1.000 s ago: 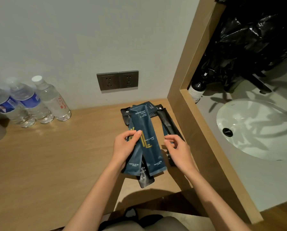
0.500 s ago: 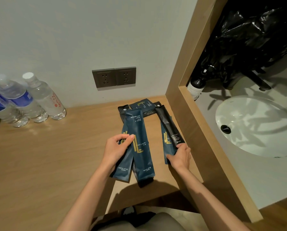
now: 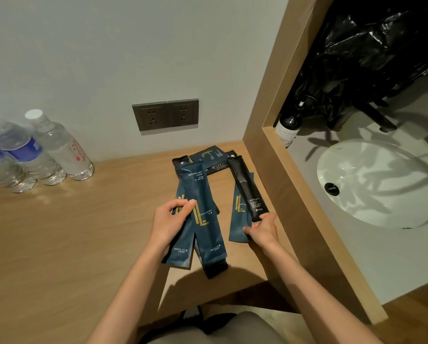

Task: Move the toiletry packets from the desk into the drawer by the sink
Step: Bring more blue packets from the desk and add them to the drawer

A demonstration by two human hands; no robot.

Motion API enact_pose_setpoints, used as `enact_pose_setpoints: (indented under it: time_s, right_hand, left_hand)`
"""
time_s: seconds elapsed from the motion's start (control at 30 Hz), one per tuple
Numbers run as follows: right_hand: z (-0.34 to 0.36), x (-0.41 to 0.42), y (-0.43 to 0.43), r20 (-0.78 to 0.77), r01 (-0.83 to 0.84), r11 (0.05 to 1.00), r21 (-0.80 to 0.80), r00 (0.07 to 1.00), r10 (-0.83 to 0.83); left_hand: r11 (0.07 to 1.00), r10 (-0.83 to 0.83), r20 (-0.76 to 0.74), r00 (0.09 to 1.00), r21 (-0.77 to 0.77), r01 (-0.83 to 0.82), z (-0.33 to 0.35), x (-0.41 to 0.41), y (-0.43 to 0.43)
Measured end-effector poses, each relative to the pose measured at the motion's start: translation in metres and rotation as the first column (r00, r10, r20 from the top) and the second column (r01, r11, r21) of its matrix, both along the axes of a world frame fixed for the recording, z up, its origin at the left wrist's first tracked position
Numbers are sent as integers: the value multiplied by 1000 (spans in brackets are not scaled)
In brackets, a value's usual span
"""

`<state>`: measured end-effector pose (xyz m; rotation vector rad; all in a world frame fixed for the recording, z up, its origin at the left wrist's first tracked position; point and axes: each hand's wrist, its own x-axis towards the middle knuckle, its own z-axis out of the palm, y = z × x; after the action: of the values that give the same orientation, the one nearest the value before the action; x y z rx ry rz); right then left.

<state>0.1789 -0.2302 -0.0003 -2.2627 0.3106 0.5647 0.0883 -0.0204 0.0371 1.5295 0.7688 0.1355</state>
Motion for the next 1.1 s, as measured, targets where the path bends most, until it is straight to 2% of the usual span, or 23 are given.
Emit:
enact_pose_setpoints:
  time_s: [0.07,0.2,0.4,0.5,0.63,0.73,0.83,0.93,1.1]
  right_hand:
    - [7,0,1,11,32,996,79,999,-33]
    - [32,2,-3,130,66,983,172,987,-90]
    - [80,11,-16,158,101,937,334,974,-162]
    - [97,10,-25,181,61,947,315,976,-123]
    - [114,0,-39,300,-38,976,213,954,-29]
    - [130,-12,-57,441,-75,987,144,897,4]
    - [150,-23,-85,561,-66,987,147,827,-28]
    - [171,-35,-124,663,8,977,215,733,-152]
    - [197,-61,-208,694,90,918,387,627,-354]
  left_hand:
    - [1000,15,-2,1000,7,-15,2,-2,2]
    - [1000,13,18,1000,23,-13,12,-3,4]
    - [1000,-6,58,998,16,5,30,3,-4]
    - [999,-27,79,997,45,24,41,6,-11]
    - [995,-54,106,993,88,45,55,7,-24]
    - [985,-120,139,983,143,100,69,6,-41]
    - [972,-194,197,961,169,161,85,5,-64]
    - [969,-245,253,936,103,226,102,6,-95]
    - [965,-251,323,913,10,262,126,1,-173]
